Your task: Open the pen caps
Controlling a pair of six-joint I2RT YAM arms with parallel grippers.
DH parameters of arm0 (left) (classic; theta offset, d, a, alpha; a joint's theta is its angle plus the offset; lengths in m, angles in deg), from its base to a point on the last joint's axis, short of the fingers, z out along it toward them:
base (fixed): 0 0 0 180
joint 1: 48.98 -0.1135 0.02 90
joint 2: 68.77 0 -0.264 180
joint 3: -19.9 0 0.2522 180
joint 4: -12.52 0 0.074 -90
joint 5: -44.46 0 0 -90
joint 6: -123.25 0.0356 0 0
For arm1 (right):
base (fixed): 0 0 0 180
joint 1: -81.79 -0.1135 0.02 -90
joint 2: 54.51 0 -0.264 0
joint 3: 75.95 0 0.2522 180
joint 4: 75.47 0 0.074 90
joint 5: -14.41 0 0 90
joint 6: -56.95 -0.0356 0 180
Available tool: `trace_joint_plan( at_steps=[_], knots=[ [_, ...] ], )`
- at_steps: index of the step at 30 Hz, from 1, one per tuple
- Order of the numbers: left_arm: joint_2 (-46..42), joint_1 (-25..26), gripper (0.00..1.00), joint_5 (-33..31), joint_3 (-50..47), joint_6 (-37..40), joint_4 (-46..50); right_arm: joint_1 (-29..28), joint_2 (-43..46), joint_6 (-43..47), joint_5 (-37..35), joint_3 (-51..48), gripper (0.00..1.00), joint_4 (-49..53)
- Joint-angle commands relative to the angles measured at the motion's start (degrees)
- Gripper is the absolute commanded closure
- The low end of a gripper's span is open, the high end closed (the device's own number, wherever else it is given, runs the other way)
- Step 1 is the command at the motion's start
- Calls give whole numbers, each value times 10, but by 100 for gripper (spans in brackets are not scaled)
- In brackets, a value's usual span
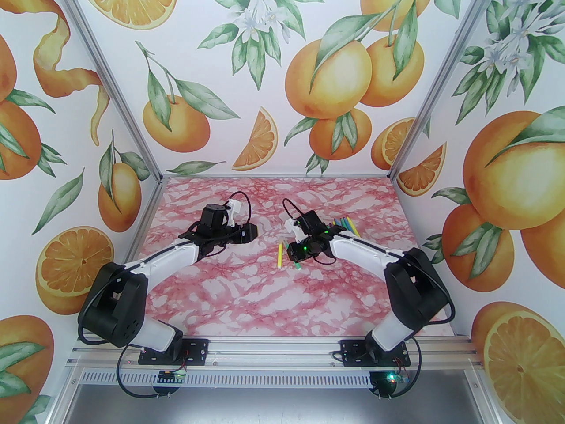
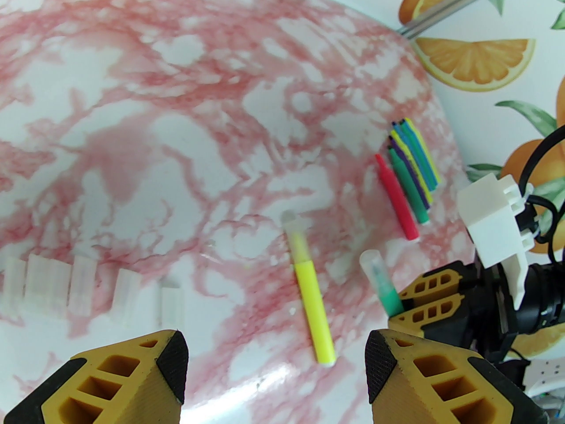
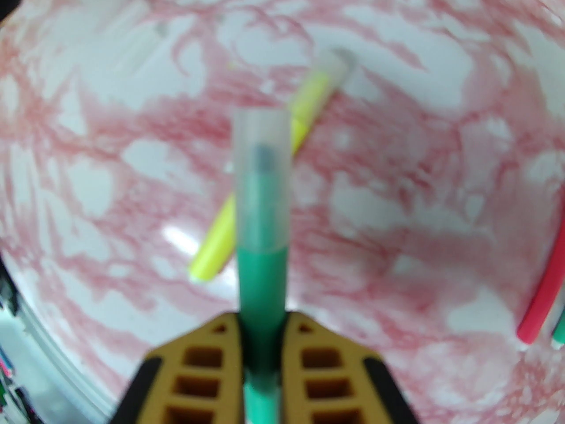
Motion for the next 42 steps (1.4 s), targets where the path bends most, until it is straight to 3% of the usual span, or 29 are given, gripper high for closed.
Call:
trace_joint_plan(
  at_steps=[1, 16, 36, 42],
  knots=[
    [18, 4, 31, 62, 17, -43, -77, 1, 41, 10, 64, -14, 93, -46],
    [72, 27, 37, 160, 31, -135, -210, 0, 61, 10, 100, -6, 93, -80],
    [109, 55, 44, 178, 59, -147, -220, 1, 85, 17, 92, -3, 93, -82],
    [113, 59, 50, 187, 65, -147, -220, 1, 90, 17, 81, -1, 93, -83]
  ],
)
